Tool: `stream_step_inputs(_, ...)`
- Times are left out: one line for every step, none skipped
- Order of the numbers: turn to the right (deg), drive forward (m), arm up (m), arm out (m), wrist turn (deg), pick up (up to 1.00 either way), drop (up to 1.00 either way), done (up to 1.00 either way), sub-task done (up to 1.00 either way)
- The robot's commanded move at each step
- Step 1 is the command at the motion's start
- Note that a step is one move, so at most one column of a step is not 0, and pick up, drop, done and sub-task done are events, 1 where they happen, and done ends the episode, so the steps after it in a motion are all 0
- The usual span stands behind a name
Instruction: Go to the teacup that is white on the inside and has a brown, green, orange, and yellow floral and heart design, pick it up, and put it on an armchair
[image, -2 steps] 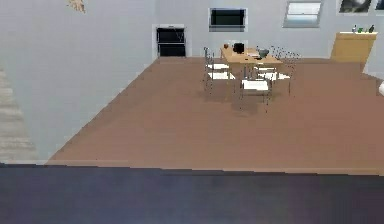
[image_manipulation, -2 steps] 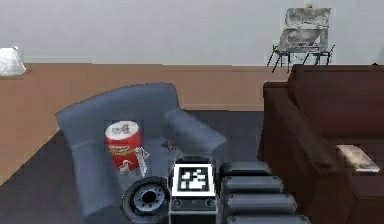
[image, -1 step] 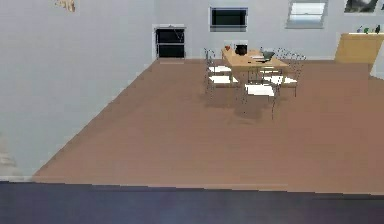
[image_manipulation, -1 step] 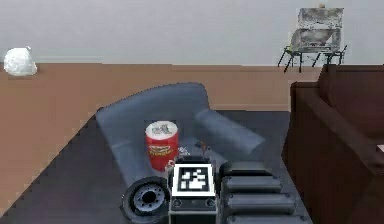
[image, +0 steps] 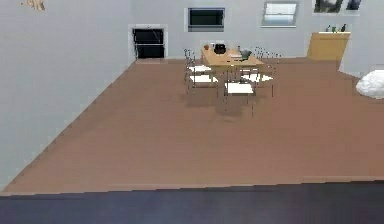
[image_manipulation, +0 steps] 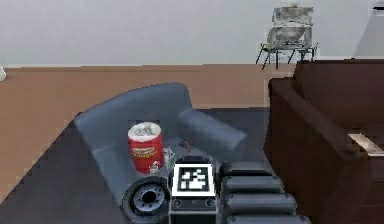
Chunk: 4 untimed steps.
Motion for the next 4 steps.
stream_step_inputs(0.0,0.35,0.0,0.0,0.0,0.0,0.0,0.0,0.0)
stream_step_inputs(39.0,0.0,0.0,0.0,0.0,0.0,0.0,0.0,0.0)
stream_step_inputs(0.0,0.75,0.0,0.0,0.0,0.0,0.0,0.0,0.0)
stream_step_inputs(36.0,0.0,0.0,0.0,0.0,0.0,0.0,0.0,0.0)
